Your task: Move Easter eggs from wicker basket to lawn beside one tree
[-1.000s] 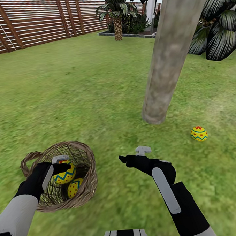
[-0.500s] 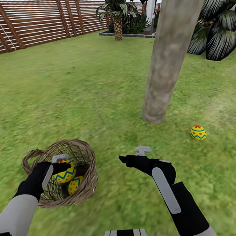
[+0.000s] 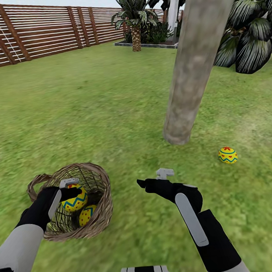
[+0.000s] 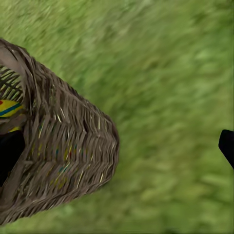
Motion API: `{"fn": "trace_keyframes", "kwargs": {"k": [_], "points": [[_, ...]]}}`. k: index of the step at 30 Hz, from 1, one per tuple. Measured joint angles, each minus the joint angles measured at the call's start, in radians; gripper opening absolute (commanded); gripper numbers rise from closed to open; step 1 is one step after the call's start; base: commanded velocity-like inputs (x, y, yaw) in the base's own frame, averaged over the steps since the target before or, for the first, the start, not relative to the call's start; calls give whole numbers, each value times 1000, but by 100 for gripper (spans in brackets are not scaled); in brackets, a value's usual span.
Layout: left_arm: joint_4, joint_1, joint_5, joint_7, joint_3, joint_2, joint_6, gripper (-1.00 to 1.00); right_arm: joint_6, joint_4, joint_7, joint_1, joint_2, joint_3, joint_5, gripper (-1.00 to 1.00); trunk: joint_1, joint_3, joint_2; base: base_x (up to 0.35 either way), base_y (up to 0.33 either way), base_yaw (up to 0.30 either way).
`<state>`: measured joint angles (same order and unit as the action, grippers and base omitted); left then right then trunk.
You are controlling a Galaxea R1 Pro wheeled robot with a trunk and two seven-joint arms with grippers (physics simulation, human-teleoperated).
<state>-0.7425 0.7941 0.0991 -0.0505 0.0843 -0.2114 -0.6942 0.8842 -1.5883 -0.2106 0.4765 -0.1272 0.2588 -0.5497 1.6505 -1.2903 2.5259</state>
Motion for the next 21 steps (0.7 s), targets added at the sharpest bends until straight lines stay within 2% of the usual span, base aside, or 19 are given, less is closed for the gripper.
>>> {"fn": "trace_keyframes", "kwargs": {"k": [4, 13, 21], "points": [[0, 0, 2, -1, -1, 1, -38, -100, 0, 0, 0, 0, 0, 0, 0, 100, -2, 15, -1, 0, 0, 0], [11, 0, -6, -1, 0, 1, -65, -100, 0, 0, 0, 0, 0, 0, 0, 100, -6, 50, -3, 0, 0, 0], [12, 0, -6, 0, 0, 1, -126, -100, 0, 0, -1, 0, 0, 0, 0, 100, -9, 81, -5, 0, 0, 0]]}}
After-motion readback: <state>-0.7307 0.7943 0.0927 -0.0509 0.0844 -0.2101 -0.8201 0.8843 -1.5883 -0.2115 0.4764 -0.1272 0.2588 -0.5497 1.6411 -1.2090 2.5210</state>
